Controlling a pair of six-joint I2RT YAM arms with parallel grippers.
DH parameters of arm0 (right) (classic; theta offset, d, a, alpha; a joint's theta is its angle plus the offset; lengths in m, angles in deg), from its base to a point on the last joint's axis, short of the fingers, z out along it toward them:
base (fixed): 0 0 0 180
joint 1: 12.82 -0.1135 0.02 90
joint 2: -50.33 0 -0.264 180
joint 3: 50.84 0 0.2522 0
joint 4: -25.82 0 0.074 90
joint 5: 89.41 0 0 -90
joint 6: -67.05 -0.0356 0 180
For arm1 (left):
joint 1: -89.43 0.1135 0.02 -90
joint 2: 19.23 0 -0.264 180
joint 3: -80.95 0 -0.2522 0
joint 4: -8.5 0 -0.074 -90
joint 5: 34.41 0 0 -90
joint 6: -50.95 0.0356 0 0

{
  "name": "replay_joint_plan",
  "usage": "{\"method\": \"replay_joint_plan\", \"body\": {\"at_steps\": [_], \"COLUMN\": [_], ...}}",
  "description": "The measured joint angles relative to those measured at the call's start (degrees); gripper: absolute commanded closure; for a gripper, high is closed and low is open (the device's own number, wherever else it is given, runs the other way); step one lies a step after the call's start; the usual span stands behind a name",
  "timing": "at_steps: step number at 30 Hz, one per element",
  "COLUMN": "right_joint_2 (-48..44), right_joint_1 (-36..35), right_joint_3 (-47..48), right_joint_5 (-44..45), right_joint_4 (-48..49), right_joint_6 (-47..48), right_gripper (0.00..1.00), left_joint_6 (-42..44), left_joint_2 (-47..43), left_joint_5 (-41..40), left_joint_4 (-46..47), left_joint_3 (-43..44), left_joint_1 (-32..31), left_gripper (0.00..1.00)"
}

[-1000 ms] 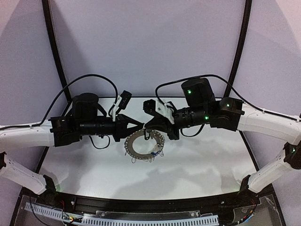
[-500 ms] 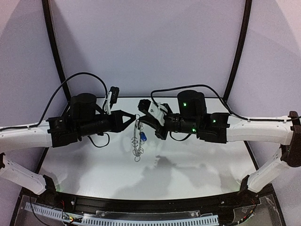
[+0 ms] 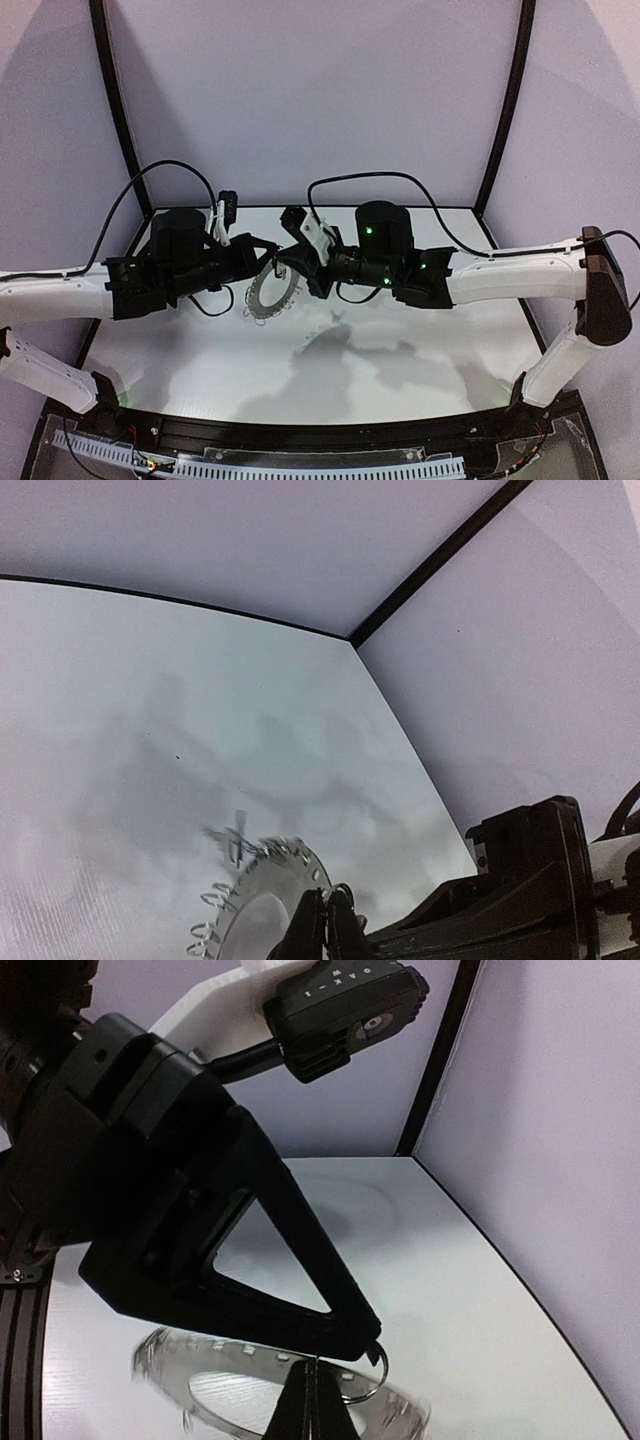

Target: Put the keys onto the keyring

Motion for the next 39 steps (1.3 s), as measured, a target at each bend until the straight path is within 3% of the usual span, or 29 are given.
{"method": "replay_joint_plan", "body": {"at_steps": [7, 11, 15, 16, 18, 19, 22, 24, 27, 30, 39], "right_joint_2": [2.1, 2.2, 1.1, 0.4, -1.9, -2.6, -7.8, -11.2, -18.1, -24.0, -28.2], "right_joint_1": [0.7, 0.6, -0.3, -0.3, -0.3, -0.3, -1.5, -1.9, -1.9, -1.7, 0.4], "right_joint_3": [0.3, 0.0, -1.6, -2.1, -3.5, -3.7, -4.5, -5.0, -7.5, -9.4, -9.8], "right_joint_5": [-2.3, 0.2, 2.4, 2.9, 3.6, 3.5, 1.7, 1.5, 2.4, 5.1, 16.2], "right_joint_4": [4.1, 8.1, 10.9, 11.0, 10.0, 9.2, 2.8, 0.3, -1.7, -3.7, -11.6], "right_joint_6": [-6.6, -12.6, -14.5, -14.4, -14.0, -14.0, -11.6, -10.9, -10.1, -8.8, -10.0], "right_gripper": [1.00, 0.92, 0.97, 0.94, 0.77, 0.62, 0.44, 0.42, 0.29, 0.05, 0.02], "left_joint_6": [-1.4, -1.8, -1.9, -1.9, -1.6, -1.2, 1.1, 2.9, 5.2, 8.2, 19.9], "left_joint_2": [-0.2, -0.3, -0.3, -0.3, -0.5, -0.5, -1.6, -2.6, -4.1, -5.2, -6.2], "left_joint_5": [-1.7, -2.4, -1.8, -1.5, -0.6, -0.6, -1.5, -1.7, -2.0, -2.0, -6.2], "left_joint_4": [4.5, 8.2, 10.4, 10.8, 12.0, 12.6, 14.2, 14.6, 14.8, 14.9, 10.2], "left_joint_3": [-2.0, -2.1, -2.1, -2.2, -2.4, -2.5, -3.5, -4.3, -5.2, -5.7, -5.8], "left_joint_1": [0.2, 0.4, 0.5, 0.5, 0.4, 0.3, 0.9, 1.1, 1.1, 1.1, 1.2], "left_gripper": [0.99, 0.99, 0.99, 0.99, 0.99, 0.99, 0.99, 0.99, 0.99, 0.99, 0.99]}}
